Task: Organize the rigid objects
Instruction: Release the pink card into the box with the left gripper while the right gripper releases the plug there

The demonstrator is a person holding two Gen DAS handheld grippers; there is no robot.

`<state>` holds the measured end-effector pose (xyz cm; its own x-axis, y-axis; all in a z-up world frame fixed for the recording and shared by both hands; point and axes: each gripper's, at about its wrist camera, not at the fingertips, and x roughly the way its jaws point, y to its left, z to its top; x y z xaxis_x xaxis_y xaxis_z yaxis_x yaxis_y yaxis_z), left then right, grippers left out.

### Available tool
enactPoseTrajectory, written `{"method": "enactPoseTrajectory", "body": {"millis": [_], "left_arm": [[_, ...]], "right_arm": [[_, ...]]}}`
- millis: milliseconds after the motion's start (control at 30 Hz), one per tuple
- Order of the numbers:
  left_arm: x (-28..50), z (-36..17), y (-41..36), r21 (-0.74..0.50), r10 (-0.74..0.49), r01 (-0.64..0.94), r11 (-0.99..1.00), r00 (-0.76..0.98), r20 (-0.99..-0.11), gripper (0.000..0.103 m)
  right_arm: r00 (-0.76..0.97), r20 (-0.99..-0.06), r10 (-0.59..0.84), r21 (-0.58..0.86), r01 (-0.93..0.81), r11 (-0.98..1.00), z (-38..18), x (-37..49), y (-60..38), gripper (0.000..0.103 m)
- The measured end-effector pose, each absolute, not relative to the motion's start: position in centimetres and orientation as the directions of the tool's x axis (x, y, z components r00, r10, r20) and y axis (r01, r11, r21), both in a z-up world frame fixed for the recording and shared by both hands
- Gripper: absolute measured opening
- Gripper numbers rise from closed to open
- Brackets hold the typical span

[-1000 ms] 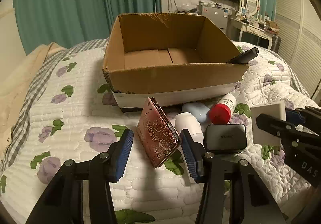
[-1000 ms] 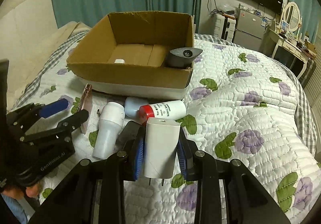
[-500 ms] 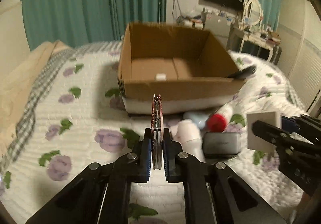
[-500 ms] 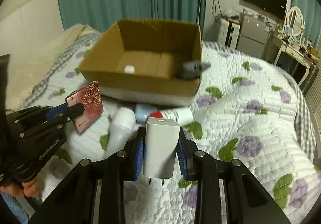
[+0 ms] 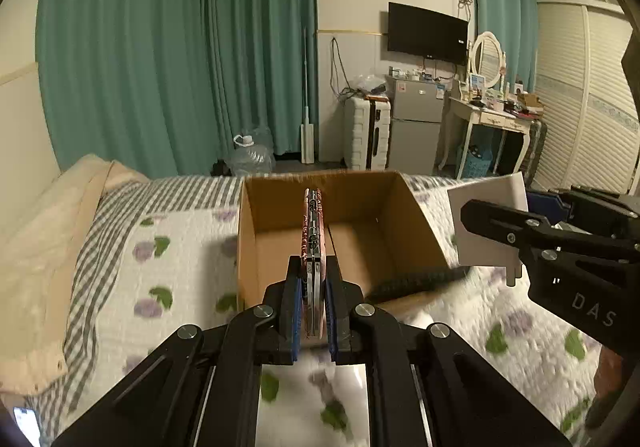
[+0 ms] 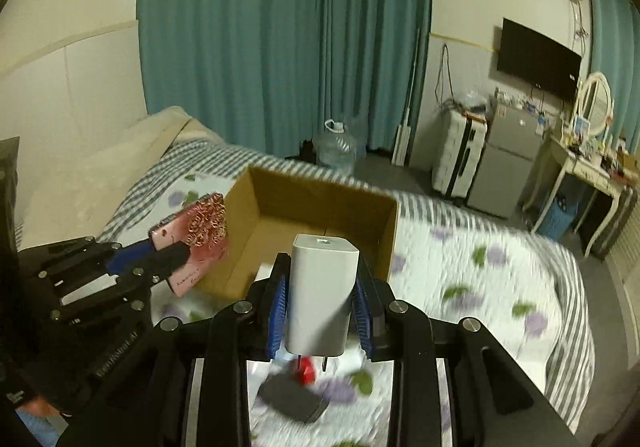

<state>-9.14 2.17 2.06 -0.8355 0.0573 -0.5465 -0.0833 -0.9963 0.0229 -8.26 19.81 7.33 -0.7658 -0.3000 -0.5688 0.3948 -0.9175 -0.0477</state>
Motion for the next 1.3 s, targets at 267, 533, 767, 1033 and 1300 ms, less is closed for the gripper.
{"method": "enactPoseTrajectory", "body": {"millis": [267, 533, 767, 1033, 1300], "left_arm": [[-16.7, -0.3, 2.8, 0.063, 0.02, -0.07, -0.996, -0.808, -0.588, 0.01], [-20.5, -4.4, 2.8, 0.086, -0.001, -0.07, -0.994, -0.769, -0.64, 0.013], [-20.0, -4.6, 2.9, 0.109, -0.012, -0.071, -0.991, -0.785, -0.619, 0.066], [-18.9, -3.8, 2.2, 0.059, 0.01, -0.06, -0.996, -0.784, -0.62, 0.066], [-14.2, -1.0, 2.1, 0.032, 0.023, -0.053, -0.998, -0.794, -0.607, 0.066]], "right_arm": [[-0.755, -0.586, -0.293, -0.063, 0.403, -0.913, 5.7, -14.7, 19.0, 0.029], [-0.709, -0.647, -0.279, -0.055, 0.409, -0.911, 2.0, -18.6, 18.9, 0.029], [-0.696, -0.658, -0.286, -0.033, 0.407, -0.913, 1.8, -20.3, 18.6, 0.029], [-0.703, -0.653, -0.28, 0.017, 0.356, -0.934, 1.3, -21.6, 19.8, 0.066], [-0.764, -0.592, -0.255, -0.005, 0.32, -0.947, 5.7, -16.3, 22.6, 0.07]]}}
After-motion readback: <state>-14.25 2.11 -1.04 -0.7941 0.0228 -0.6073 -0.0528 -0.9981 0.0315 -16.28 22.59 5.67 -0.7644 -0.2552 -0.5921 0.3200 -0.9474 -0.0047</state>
